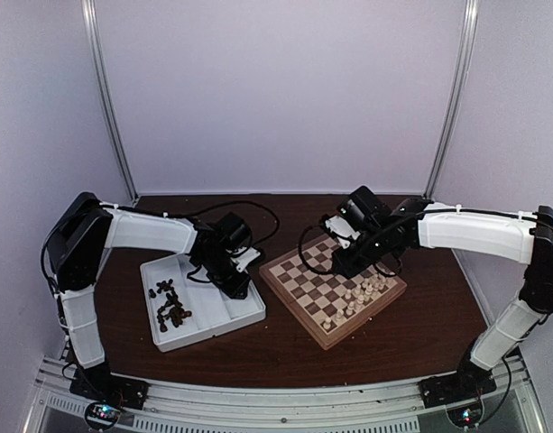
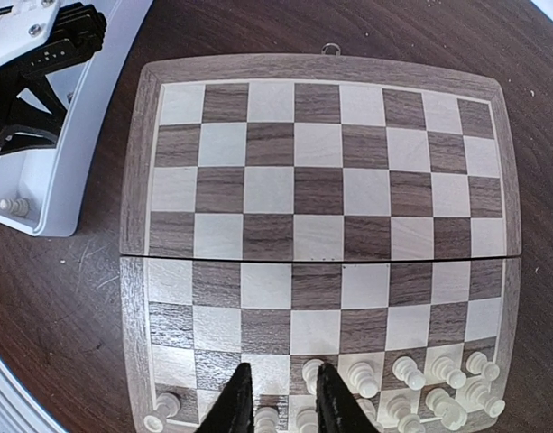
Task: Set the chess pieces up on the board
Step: Pick up the chess piece from the storage box.
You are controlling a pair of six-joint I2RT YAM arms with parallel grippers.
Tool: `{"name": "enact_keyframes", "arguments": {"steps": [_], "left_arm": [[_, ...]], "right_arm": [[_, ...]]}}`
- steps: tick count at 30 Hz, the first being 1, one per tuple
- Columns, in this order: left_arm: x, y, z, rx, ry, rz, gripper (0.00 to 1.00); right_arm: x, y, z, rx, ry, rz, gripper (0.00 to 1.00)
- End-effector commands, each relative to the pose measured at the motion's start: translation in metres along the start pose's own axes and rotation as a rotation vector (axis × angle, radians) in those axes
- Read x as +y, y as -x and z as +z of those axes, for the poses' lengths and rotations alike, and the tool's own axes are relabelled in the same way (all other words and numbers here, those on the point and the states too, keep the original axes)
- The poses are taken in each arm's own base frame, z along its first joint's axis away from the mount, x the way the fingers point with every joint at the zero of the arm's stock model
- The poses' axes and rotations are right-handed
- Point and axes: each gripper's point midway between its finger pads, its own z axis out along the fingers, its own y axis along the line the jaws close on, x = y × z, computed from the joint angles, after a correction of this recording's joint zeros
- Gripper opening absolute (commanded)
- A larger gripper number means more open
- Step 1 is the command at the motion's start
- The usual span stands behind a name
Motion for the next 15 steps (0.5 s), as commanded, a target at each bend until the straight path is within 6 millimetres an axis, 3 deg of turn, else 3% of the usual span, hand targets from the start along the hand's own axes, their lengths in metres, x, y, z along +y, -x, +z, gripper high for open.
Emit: {"name": "enact_keyframes", "arguments": {"steps": [1,5,8,15], "left_arm": [[-0.018,0.007,0.004,-0.037,-0.118,0.021,0.18],[-0.017,0.007,0.011,-0.030,-0.117,0.017,0.14],[-0.016,0.007,0.012,-0.026,-0.111,0.005,0.05],[-0.012,0.012,-0.008,-0.087,-0.076,-0.020,0.00]], "right_arm": [[-0.001,0.005,-0.009,-0.035,0.006,0.010,0.25],[-0.001,0.006,-0.009,-0.036,0.008,0.009,0.24],[-0.001,0.006,-0.010,-0.037,0.009,0.008,0.23],[0.004,0.011,-0.014,-0.057,0.039,0.014,0.23]]}}
